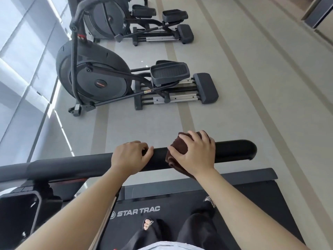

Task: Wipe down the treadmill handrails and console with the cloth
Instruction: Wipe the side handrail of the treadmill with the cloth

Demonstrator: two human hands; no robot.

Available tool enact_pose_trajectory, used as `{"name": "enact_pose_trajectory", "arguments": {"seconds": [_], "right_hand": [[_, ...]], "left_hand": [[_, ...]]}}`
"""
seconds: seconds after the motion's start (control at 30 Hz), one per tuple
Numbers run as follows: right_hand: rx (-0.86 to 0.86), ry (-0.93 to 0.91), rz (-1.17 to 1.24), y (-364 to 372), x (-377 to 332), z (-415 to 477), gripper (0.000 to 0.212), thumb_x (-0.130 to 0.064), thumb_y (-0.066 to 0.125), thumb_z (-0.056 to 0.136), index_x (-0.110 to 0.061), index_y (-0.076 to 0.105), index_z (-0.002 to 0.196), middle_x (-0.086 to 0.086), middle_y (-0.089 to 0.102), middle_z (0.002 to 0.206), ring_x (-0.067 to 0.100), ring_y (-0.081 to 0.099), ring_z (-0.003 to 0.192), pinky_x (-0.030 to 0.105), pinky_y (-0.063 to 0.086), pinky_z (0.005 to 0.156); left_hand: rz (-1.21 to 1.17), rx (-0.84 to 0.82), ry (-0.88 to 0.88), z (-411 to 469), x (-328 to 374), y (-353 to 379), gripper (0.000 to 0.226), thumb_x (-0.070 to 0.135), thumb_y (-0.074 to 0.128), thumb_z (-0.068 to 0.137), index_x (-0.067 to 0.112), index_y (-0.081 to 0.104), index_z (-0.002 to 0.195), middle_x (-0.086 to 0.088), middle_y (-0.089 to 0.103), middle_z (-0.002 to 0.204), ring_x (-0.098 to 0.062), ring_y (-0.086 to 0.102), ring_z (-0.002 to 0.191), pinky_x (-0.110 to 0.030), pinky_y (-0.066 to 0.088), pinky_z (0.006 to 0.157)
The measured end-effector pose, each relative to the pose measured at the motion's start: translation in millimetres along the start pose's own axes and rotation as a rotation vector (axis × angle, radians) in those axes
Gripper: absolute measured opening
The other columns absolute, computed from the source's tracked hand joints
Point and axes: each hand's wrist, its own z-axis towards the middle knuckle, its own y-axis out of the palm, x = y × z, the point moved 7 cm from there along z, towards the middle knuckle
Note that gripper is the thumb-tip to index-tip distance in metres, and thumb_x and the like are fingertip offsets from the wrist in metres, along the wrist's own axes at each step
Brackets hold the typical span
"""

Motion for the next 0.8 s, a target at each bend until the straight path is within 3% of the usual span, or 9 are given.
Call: {"name": "enact_pose_trajectory", "arguments": {"seconds": [0.2, 0.33, 0.4, 0.53, 0.7, 0.8], "right_hand": [[0.168, -0.201, 0.093, -8.3, 11.2, -12.0, 0.037, -0.051, 0.056, 0.081, -0.020, 0.067, 0.100, -0.001, 0.067, 0.105, 0.027, 0.056, 0.104, 0.040, 0.046, 0.082], [0.164, -0.079, 0.177, -9.1, 9.4, -1.8, 0.031, -0.049, 0.056, 0.081, -0.022, 0.069, 0.090, -0.005, 0.069, 0.095, 0.022, 0.060, 0.095, 0.037, 0.046, 0.078], [0.186, -0.107, 0.162, -6.9, 6.3, -10.4, 0.031, -0.048, 0.056, 0.081, -0.022, 0.067, 0.093, -0.005, 0.067, 0.100, 0.022, 0.057, 0.099, 0.038, 0.045, 0.081], [0.165, -0.334, 0.122, -8.9, 19.4, -19.1, 0.035, -0.048, 0.058, 0.084, -0.021, 0.064, 0.105, -0.002, 0.064, 0.111, 0.025, 0.054, 0.107, 0.038, 0.044, 0.084], [0.202, -0.090, 0.116, -22.0, 46.3, -10.4, 0.030, -0.045, 0.056, 0.083, -0.021, 0.067, 0.096, -0.001, 0.067, 0.103, 0.025, 0.055, 0.101, 0.041, 0.045, 0.082], [0.054, -0.182, 0.145, -8.8, 3.6, -7.9, 0.031, -0.051, 0.052, 0.082, -0.026, 0.066, 0.096, -0.005, 0.066, 0.105, 0.023, 0.055, 0.101, 0.039, 0.043, 0.083]], "left_hand": [[0.010, 0.015, -0.008, -5.0, -1.8, 0.4, 0.046, 0.053, 0.027, 0.091, 0.029, 0.065, 0.091, 0.006, 0.062, 0.080, -0.021, 0.058, 0.071, -0.029, 0.037, 0.055], [0.015, 0.014, 0.001, -1.9, -1.0, -0.3, 0.046, 0.054, 0.027, 0.090, 0.029, 0.066, 0.089, 0.005, 0.063, 0.080, -0.021, 0.059, 0.071, -0.028, 0.036, 0.053], [0.010, 0.010, 0.013, -2.3, -0.6, 0.4, 0.046, 0.054, 0.027, 0.090, 0.029, 0.065, 0.088, 0.005, 0.063, 0.079, -0.020, 0.058, 0.069, -0.028, 0.038, 0.052], [0.021, 0.023, 0.001, -4.4, -2.4, 0.0, 0.045, 0.053, 0.027, 0.090, 0.029, 0.065, 0.087, 0.005, 0.063, 0.078, -0.020, 0.058, 0.069, -0.029, 0.041, 0.054], [0.024, 0.022, -0.025, -4.1, -5.0, 0.7, 0.046, 0.055, 0.027, 0.088, 0.029, 0.064, 0.084, 0.007, 0.062, 0.077, -0.017, 0.057, 0.067, -0.028, 0.041, 0.054], [0.037, 0.021, -0.042, -3.3, -5.8, 1.3, 0.047, 0.057, 0.027, 0.087, 0.029, 0.064, 0.083, 0.008, 0.062, 0.076, -0.016, 0.057, 0.066, -0.026, 0.037, 0.050]]}}
